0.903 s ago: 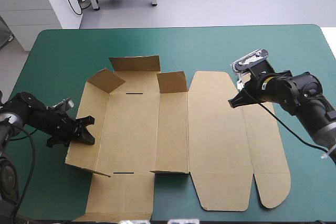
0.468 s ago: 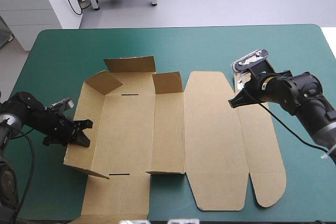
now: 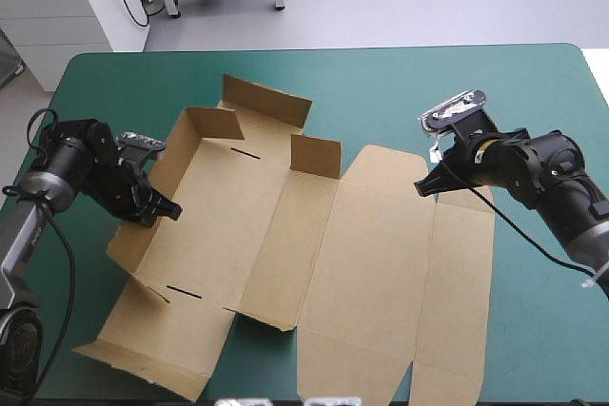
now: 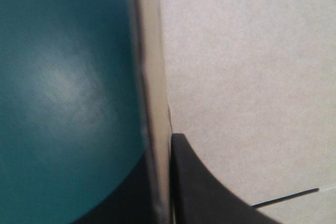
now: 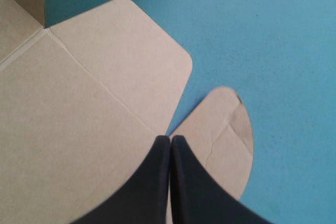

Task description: Fold the box

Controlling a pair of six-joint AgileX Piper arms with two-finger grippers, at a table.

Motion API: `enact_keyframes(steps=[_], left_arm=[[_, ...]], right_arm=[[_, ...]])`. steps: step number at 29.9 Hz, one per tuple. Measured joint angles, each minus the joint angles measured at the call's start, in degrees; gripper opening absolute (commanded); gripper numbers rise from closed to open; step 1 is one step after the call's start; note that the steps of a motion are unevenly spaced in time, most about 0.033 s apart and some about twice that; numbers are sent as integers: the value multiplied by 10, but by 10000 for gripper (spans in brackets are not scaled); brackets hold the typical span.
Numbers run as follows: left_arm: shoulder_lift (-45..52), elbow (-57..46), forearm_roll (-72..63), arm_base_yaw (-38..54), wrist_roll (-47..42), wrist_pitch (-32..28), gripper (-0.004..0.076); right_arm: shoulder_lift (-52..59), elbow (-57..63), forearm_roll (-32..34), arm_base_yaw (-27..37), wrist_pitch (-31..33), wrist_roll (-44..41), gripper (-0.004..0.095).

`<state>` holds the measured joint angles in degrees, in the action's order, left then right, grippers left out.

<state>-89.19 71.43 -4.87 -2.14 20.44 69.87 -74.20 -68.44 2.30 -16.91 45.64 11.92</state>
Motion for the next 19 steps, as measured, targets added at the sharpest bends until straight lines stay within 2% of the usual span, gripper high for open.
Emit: enact_keyframes(steps=[7, 10, 14, 19], left_arm=[[0, 106, 143, -119, 58, 5, -8], [0, 124, 203, -169, 66, -31, -8], [-7, 128, 264, -231, 77, -107, -8], [-39, 129, 336, -292, 84, -138, -8]], right_arm=[[0, 0, 0, 0, 1, 0, -21], [0, 0, 0, 0, 3, 0, -21], [0, 0, 0, 0, 12, 0, -21], [0, 0, 0, 0, 16, 0, -21]])
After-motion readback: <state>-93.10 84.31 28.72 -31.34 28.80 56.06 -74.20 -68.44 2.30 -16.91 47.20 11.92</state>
